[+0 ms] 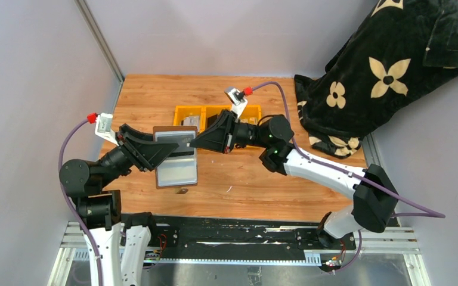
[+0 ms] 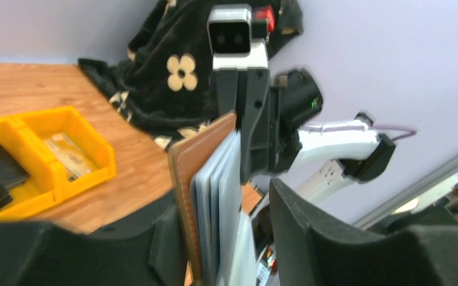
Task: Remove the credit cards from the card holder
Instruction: Remove the credit card from the card holder.
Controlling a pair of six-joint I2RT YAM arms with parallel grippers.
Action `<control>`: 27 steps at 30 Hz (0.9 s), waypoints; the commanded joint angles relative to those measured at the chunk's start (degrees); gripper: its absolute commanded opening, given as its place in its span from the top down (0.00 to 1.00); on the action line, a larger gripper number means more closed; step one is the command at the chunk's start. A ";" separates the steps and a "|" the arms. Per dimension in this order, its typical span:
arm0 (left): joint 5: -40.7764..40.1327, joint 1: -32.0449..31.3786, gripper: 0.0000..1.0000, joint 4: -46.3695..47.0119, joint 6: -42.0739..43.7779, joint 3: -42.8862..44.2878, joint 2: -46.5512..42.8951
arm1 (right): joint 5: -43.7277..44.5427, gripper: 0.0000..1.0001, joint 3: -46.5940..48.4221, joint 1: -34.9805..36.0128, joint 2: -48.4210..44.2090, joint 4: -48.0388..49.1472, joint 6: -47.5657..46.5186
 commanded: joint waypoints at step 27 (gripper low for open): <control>-1.80 -21.26 0.49 -51.15 65.55 7.09 13.68 | -12.52 1.00 59.16 1.08 17.73 -114.28 -64.95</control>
